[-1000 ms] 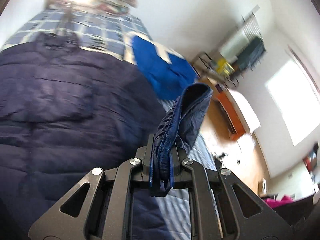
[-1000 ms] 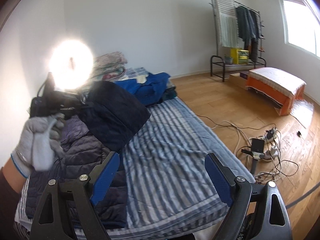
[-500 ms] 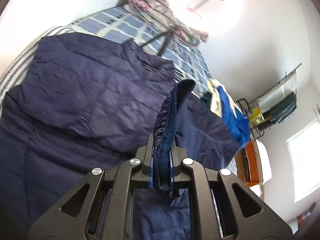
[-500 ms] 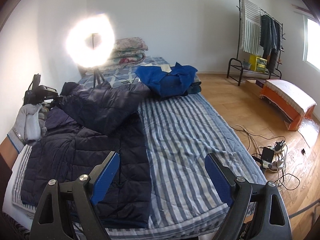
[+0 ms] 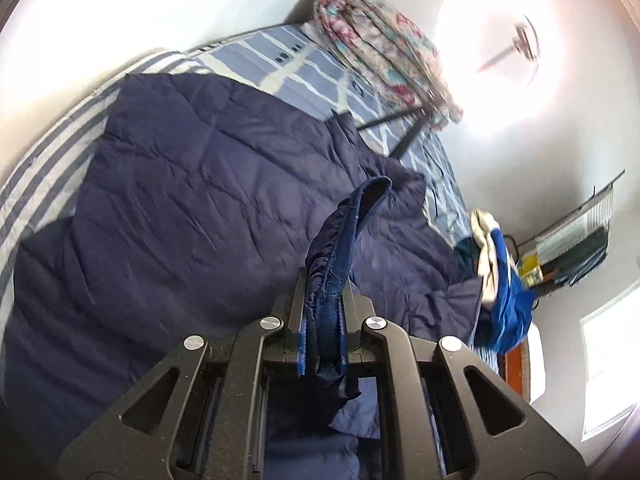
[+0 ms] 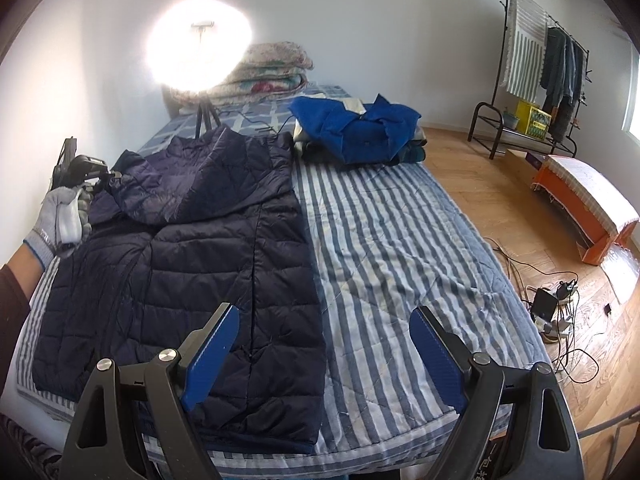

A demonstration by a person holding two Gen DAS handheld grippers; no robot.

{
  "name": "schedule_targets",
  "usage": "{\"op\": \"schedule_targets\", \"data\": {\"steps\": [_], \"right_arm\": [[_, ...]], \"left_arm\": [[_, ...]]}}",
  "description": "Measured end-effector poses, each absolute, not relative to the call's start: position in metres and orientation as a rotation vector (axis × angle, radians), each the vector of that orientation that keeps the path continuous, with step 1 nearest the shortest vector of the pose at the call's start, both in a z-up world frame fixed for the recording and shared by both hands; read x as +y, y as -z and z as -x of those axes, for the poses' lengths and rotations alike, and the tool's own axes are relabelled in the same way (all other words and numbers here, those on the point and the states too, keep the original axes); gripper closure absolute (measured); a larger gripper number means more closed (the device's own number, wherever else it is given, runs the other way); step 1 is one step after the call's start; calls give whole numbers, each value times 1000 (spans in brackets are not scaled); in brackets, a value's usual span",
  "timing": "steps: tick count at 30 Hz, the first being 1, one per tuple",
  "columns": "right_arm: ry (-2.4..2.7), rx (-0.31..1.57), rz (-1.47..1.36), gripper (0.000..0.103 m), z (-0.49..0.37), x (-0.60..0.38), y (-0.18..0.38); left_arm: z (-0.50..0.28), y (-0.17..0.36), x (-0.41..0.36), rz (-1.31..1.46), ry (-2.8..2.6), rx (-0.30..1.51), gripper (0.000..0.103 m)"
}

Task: Fold large clothes
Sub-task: 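Lift the cuff with the left gripper, fold it across the jacket body, open, then grasp the jacket hem with the left gripper while the right gripper grasps the hem too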

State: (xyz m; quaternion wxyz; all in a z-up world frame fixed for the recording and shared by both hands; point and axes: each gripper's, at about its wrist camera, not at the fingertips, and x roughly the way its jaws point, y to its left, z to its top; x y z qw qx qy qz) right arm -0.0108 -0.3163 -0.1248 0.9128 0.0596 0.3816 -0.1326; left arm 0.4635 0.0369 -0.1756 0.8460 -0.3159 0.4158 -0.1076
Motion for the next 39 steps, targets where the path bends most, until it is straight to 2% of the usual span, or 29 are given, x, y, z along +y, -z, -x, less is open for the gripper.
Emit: {"op": "schedule_targets", "data": {"steps": [7,13,15,16,21,28,31,35,39], "right_arm": [[263,833,-117,14,-2,-311,135],[253,858,-123,14,-11,-307,141],[253,861,-122,14,-12,-306,142],[250,863,-125,14,-12,-305,142],[244,854,-130,14,-12,-305,139],[239,808,-123,14,-2,-305,130],[237,784,-114,14,4,-304,124],[242,750,-101,14,10,-306,118],[232,720,-111,14,15,-313,112]], "left_arm": [[-490,203,72,710,114,859,94],[-504,224,77,637,67,894,93],[-504,224,80,610,27,906,80],[-503,222,81,577,-10,905,70],[-491,203,85,475,-64,890,68],[-445,140,82,373,7,837,68],[-420,109,80,310,31,807,60],[-370,71,79,209,62,764,38],[-315,49,91,208,92,750,31]]}}
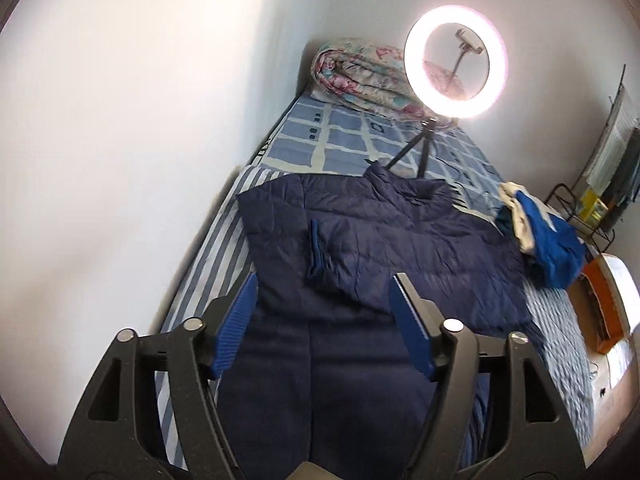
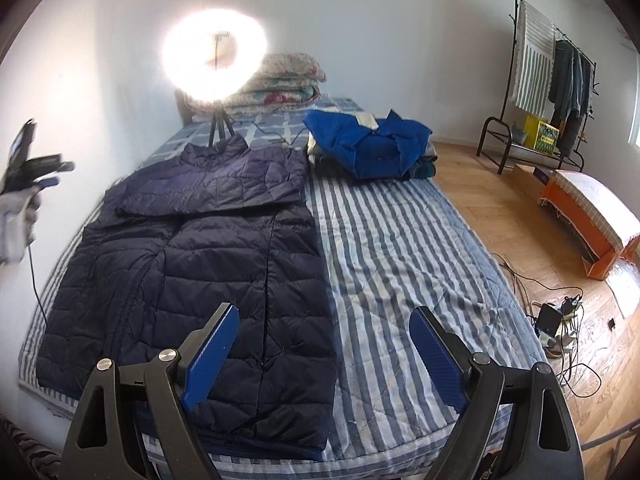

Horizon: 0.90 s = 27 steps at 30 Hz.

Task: Fold large clothes
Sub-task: 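Grasp the jacket hem with the left gripper while the right gripper grasps the hem too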

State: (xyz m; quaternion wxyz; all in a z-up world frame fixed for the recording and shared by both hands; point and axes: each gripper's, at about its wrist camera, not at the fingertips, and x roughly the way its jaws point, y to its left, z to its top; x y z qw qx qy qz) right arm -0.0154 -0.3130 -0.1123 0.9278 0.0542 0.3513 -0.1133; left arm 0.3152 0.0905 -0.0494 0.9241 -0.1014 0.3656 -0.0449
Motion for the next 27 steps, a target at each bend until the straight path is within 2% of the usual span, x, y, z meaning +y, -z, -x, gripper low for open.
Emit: {"op": "schedule_targets", "data": {"steps": [2,4,9,13,17,21,27], "right_arm": [[210,722,-129,14,16,-316,114],[177,722,-139,7,16,-317,118],[103,736,-46,7,15,-302,127],[28,738,-5,7,14,-299,132],[-50,862,-70,7,-5,-317,154],[-66,975,-155,15,-22,-341,183],[-118,1061,-195,18,-32,-364,217]], "left_arm": [[-288,44,97,198,97,757,30],[-260,44,103,182,96,775,30],[-207,59,118,199,126,854,30],[-171,87,135,255,121,938,30],[-147,129,144,309,135,1047,30],[-132,171,146,350,124,1143,30],[-131,206,155,432,113,1236,30]]}}
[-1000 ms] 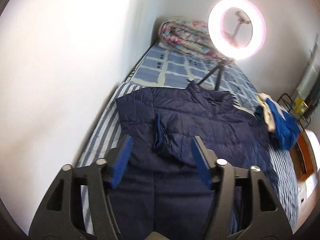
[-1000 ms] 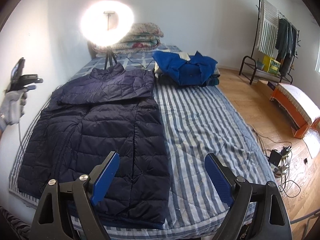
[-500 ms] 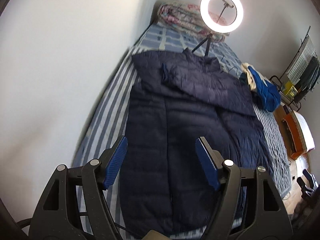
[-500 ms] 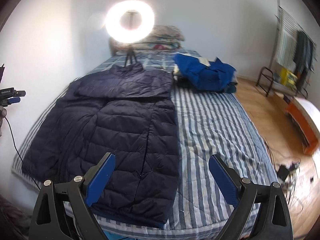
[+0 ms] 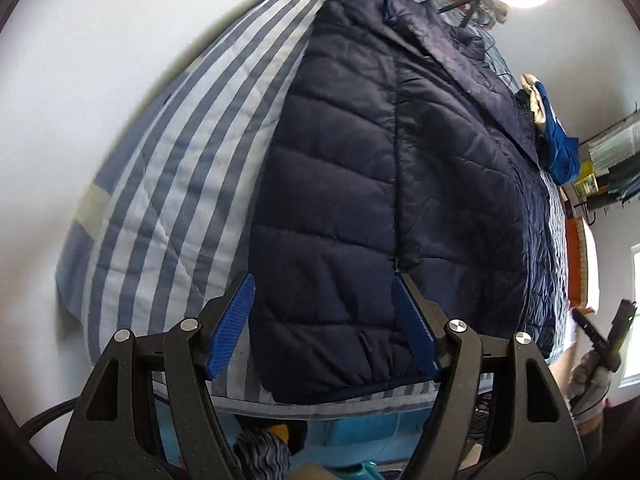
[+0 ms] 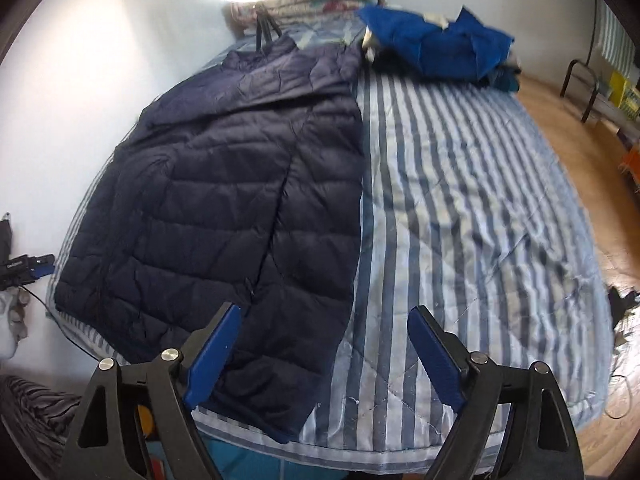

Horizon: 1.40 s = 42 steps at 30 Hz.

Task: Fold large clothes
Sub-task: 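Grasp the jacket hem with the left gripper while the right gripper grasps the hem too, then lift the hem with both grippers and fold it up toward the collar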

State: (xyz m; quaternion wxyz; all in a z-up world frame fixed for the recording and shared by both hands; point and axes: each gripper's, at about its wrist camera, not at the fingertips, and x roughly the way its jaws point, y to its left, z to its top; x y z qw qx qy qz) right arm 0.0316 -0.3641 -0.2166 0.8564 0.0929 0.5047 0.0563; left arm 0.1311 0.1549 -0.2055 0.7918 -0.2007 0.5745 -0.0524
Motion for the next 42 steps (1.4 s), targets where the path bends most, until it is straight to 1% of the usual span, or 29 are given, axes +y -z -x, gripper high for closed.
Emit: {"op": "schedule_targets", "data": {"steps": [5,8,12,13,14,15,17,18,19,20,23,25,26,28,30,36,42], "right_arm": [[-185,1119,-261,20,-33,-373,239],[-213,1171,-291,23,-34,-372,256],[-236,1220,-377,27,-37,-375,273],[-246,1231,-401,31,-38,-375,277],[-257,1241,-415,32,-38,-374,280],[-264,1245,-417,32,-39,-372,282],[-284,1244,-396,32,-38,-364,282],[-296,1244,-392,34,-38,-361,281],[-319,1245,-395,40,-38,-358,281],[-347,1253,-404,43,-39,-353,282],[-365,1264,-385,49,-41,-341,282],[-391,1267,-389,70,-43,-337,280],[-395,1261,-389,72,-44,-335,278],[-393,1240,-385,89,-46,-334,272],[-389,1200,-389,95,-47,-336,260],[-383,1096,-376,100,-45,-342,225],[-406,918,-503,101,-32,-367,175]], "left_arm": [[-125,225,168,538,97,1279,30],[-121,236,172,586,104,1310,30],[-117,238,171,586,115,1304,30],[-117,238,170,590,119,1304,30],[-117,238,168,587,128,1305,30],[-117,237,166,580,141,1306,32],[-118,237,161,563,171,1314,50],[-118,237,158,557,178,1319,54],[-119,238,156,554,182,1325,62],[-118,239,156,549,184,1327,65],[-118,235,152,559,207,1314,87],[-117,226,150,565,216,1280,92],[-117,221,150,565,220,1265,94],[-117,208,150,583,233,1220,95],[-118,196,153,600,242,1179,96],[-121,155,162,667,264,1044,99],[-117,119,173,706,269,918,100]]}}
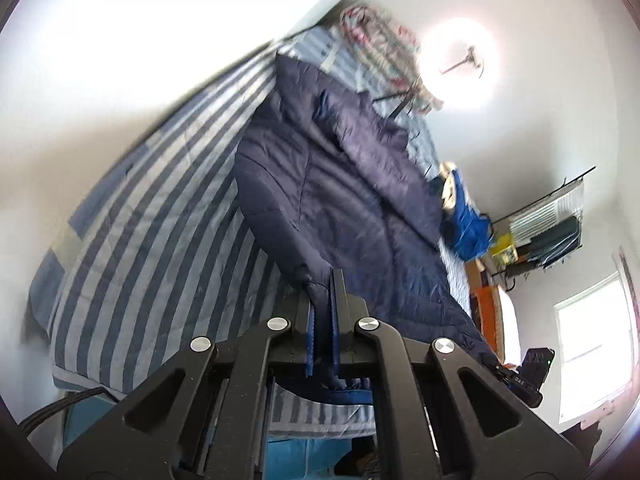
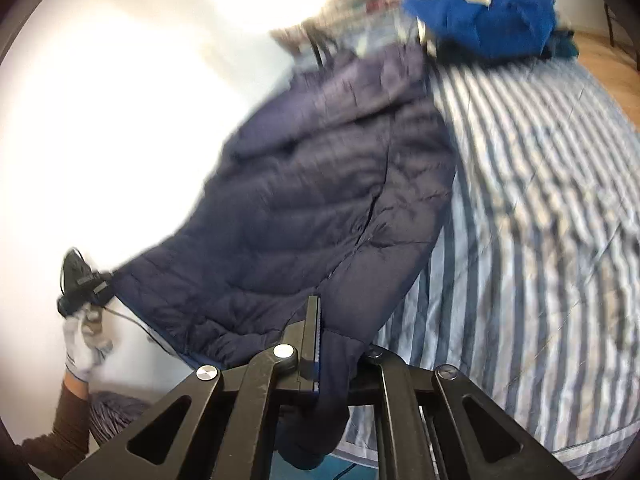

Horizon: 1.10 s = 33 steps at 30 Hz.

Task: Fold large clothes
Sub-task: 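Lift the hem with both grippers and fold it up toward the collar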

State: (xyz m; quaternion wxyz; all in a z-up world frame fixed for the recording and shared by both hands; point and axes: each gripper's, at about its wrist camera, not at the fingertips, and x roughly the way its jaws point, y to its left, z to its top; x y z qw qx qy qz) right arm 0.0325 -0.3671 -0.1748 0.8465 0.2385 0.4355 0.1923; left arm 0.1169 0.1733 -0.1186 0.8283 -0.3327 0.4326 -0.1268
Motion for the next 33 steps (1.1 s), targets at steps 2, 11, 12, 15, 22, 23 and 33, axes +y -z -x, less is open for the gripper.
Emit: {"op": "schedule_targets", "data": {"steps": [2,11,12,15,22,23,33], "right_arm": [[-390,900,-485,101,-33,-373,166],[-381,860,-405,101,-73,-360,130],[-378,854,-396,101,-78,-358,127],[-359,835,-364,101,-101,-358,118],[-300,831,-394,101,-172,-372,117],[-289,829,-390,101,-187,-373,117],[-234,851,-342,101,-302,-370,139]], "left_arm": [[-124,116,171,668,244,918,100],[-176,78,144,589,262,877,100],[-184,75,142,580,258,870,100],[-207,71,140,582,245,860,100],[-270,74,137,574,192,844,100],[-282,76,136,577,185,842,100],[-386,106,121,556,126,836,100]]}}
